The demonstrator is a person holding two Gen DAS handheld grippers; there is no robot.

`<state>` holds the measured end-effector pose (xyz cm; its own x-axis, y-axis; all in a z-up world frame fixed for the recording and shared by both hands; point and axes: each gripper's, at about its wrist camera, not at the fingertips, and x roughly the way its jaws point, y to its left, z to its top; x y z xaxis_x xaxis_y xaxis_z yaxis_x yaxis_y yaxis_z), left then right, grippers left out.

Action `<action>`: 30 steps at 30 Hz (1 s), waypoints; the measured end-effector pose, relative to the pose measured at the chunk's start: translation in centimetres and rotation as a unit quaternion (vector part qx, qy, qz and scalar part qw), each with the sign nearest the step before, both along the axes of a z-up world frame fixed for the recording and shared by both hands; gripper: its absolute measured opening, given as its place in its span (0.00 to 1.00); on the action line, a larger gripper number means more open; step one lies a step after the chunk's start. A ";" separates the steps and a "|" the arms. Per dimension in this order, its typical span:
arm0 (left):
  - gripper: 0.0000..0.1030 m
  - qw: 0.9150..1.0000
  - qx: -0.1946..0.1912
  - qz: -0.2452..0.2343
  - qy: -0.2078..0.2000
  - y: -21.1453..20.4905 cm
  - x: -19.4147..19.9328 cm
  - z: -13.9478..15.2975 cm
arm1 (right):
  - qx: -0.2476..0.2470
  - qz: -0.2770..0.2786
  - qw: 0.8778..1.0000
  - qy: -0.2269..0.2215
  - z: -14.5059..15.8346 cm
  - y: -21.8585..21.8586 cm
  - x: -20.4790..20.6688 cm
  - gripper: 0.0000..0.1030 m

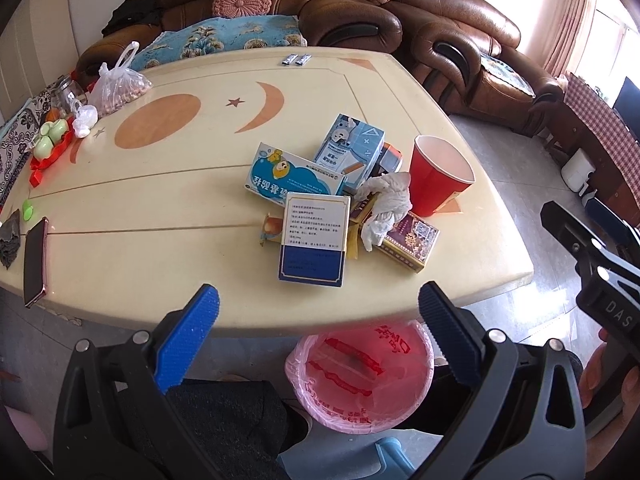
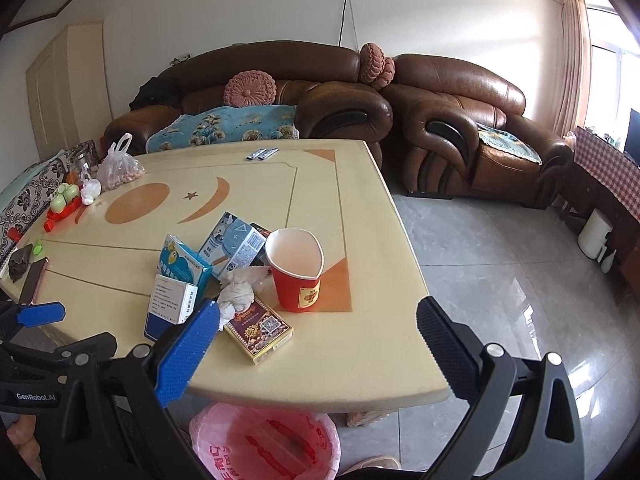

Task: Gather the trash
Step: 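Move the right tool to the red paper cup while the left tool approaches the white medicine box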

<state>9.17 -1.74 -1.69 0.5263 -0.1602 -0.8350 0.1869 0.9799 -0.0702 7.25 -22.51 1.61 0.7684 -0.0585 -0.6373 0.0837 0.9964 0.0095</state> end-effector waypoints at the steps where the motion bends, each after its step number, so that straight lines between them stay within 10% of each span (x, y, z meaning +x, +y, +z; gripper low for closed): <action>1: 0.95 1.000 0.002 0.000 0.002 -0.1 0.2 -0.1 | 0.000 -0.002 1.000 0.002 -0.1 -0.2 0.3 0.94; 30: 0.95 0.995 0.008 0.015 0.098 -1.1 9.3 -7.9 | 0.023 0.023 0.996 0.084 -5.5 -3.9 13.6 0.94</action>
